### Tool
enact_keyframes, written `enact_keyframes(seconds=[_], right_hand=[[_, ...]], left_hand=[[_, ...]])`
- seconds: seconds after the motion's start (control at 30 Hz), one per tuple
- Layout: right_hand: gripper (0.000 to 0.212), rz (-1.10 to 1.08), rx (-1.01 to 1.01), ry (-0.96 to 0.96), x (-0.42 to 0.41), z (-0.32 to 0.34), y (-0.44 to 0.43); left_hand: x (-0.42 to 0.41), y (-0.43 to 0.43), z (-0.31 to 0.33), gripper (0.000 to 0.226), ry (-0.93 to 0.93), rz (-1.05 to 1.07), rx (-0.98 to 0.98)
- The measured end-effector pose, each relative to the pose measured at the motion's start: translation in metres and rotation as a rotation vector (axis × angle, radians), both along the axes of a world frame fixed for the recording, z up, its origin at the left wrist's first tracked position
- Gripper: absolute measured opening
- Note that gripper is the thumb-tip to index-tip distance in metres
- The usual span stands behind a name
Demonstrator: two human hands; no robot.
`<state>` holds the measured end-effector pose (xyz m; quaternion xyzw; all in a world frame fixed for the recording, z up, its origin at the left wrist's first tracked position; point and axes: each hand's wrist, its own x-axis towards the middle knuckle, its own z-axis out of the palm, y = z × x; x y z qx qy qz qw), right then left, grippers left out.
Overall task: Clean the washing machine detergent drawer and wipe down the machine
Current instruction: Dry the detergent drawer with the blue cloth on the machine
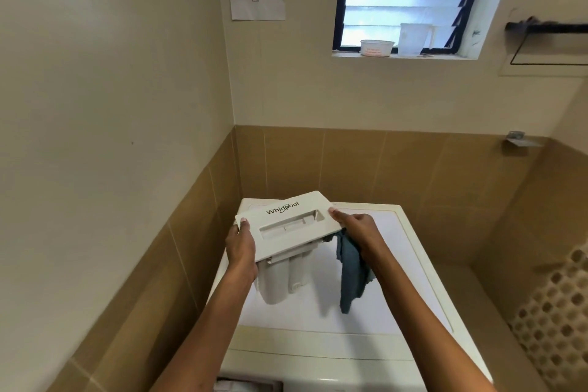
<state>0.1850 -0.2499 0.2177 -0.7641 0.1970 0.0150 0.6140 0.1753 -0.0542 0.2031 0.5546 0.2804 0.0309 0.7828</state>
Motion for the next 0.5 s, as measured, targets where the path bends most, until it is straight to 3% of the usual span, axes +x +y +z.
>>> enact_keyframes(seconds=[0.13,0.23,0.33,0.4,0.5], right_hand=[[0.037,-0.215,-0.316,-0.173,-0.001,0.020,-0.009],[0.031,0.016,-0.555,-0.307,0.016,0.042,0.001],[0.029,0.333,-0.930,-0.139,0.023,0.046,0.031],[0.026,0.406,-1.116,-0.115,0.014,0.041,0.055],[0.022,0.465,-1.160,-0.278,-0.003,0.036,0.089]], left_hand=[[-0.008,0.002,0.007,0.039,0.044,-0.065,-0.133],[-0.008,0.004,0.009,0.051,0.041,-0.148,-0.212],[-0.007,-0.001,0.007,0.052,0.041,-0.170,-0.153],[-0.009,-0.004,0.008,0.047,0.039,-0.151,-0.092],[-0.006,-0.003,0.009,0.046,0.027,-0.167,-0.063]])
